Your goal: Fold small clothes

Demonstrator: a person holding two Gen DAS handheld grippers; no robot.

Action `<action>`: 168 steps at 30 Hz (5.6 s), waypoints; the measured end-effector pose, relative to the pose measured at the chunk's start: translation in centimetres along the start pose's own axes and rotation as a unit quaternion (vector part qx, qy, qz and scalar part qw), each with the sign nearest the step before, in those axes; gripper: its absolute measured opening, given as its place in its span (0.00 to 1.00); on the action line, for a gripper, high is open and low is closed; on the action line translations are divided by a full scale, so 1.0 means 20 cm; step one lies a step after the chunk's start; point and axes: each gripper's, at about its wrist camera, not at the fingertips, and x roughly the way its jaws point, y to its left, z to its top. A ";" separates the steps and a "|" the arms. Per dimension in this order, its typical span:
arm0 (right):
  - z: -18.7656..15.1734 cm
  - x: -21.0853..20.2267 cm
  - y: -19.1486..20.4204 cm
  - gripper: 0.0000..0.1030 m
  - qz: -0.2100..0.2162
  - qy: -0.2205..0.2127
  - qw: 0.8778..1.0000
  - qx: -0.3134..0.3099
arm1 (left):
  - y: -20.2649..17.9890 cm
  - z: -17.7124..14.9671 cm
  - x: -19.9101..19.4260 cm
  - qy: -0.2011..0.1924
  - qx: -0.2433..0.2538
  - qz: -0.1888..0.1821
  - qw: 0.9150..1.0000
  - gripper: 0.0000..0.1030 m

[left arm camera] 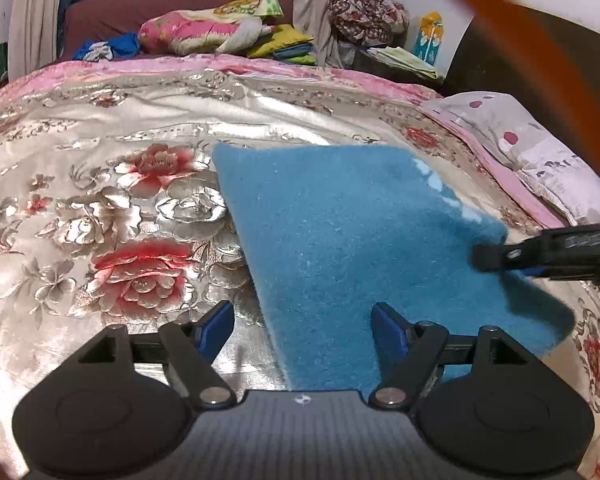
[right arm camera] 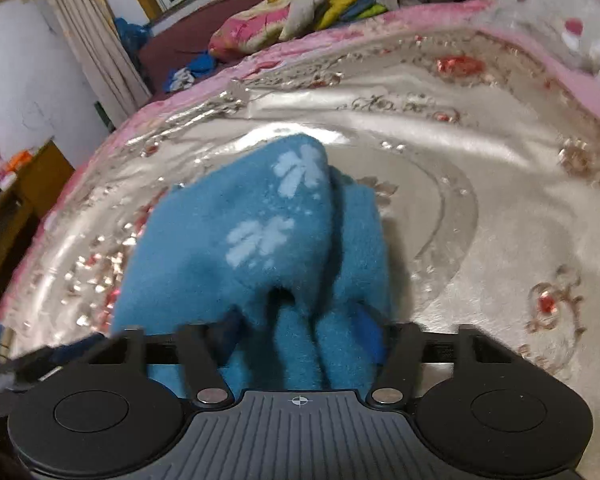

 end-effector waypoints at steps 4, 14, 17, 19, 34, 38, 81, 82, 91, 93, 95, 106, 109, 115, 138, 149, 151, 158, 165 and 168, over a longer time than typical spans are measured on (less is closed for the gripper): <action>-0.01 -0.14 -0.04 0.22 0.022 -0.044 0.999 0.002 | 0.00 0.00 0.00 -0.007 -0.013 -0.015 1.000 0.88; -0.06 -0.13 0.01 0.44 -0.074 -0.081 0.994 -0.022 | -0.11 0.01 0.10 0.008 -0.005 -0.039 0.999 0.89; -0.08 -0.16 0.08 0.77 -0.108 -0.112 0.984 -0.089 | -0.14 0.02 0.13 0.012 0.002 -0.032 0.999 0.91; -0.07 -0.12 0.07 0.77 -0.110 -0.097 0.985 -0.088 | -0.16 0.02 0.14 0.014 0.003 -0.030 0.999 0.93; -0.20 0.01 0.02 0.72 -0.009 -0.003 0.999 0.033 | -0.11 -0.07 -0.04 0.025 0.032 -0.041 0.998 0.85; -0.34 -0.11 0.13 0.70 -0.007 0.022 1.000 0.004 | -0.15 -0.20 -0.18 0.034 0.073 -0.031 0.996 0.84; -0.63 -0.65 0.54 0.69 -0.107 -0.067 0.991 -0.036 | -0.23 -0.26 -0.64 -0.003 0.095 0.057 0.994 0.89; -0.66 -0.67 0.54 0.69 -0.106 -0.067 0.991 -0.036 | -0.23 -0.27 -0.65 -0.003 0.097 0.058 0.994 0.89; -0.76 -0.70 0.53 0.69 -0.111 -0.058 0.992 -0.010 | -0.23 -0.33 -0.71 -0.002 0.100 0.060 0.993 0.90; -0.77 -0.71 0.53 0.70 -0.114 -0.058 0.992 -0.009 | -0.23 -0.34 -0.72 -0.002 0.098 0.059 0.993 0.90; -0.78 -0.71 0.52 0.70 -0.115 -0.056 0.992 -0.009 | -0.23 -0.34 -0.72 -0.001 0.097 0.059 0.993 0.90; -0.68 -0.68 0.46 0.74 -0.129 -0.063 0.990 0.005 | -0.14 -0.26 -0.64 -0.005 0.094 0.085 0.992 0.90; -0.57 -0.63 0.41 0.76 -0.129 -0.079 0.988 0.014 | -0.09 -0.19 -0.58 -0.009 0.086 0.093 0.992 0.90; -0.32 -0.42 0.20 0.82 -0.086 -0.090 0.989 0.085 | -0.04 -0.05 -0.35 -0.005 0.067 0.085 0.994 0.90; -0.09 -0.49 0.04 0.00 0.028 -0.156 0.983 0.094 | -0.38 0.02 -0.16 -0.038 0.135 0.004 0.990 0.90; -0.18 -0.16 -0.03 0.70 0.065 -0.057 0.987 0.138 | -0.26 -0.03 -0.19 -0.031 0.113 0.007 0.993 0.90; -0.18 -0.09 0.01 0.69 0.085 -0.043 0.986 0.135 | -0.23 -0.03 -0.18 -0.030 0.109 0.012 0.994 0.90; -0.16 -0.14 0.05 0.25 0.115 -0.058 0.980 0.150 | -0.27 0.03 -0.25 -0.060 0.122 0.002 0.991 0.90; -0.28 -0.23 -0.17 0.19 0.051 -0.098 0.979 0.173 | -0.43 -0.09 0.03 -0.034 0.165 0.024 0.985 0.93; -0.37 -0.10 -0.25 0.20 0.055 -0.094 0.973 0.203 | -0.46 -0.13 0.02 -0.050 0.185 0.040 0.981 0.94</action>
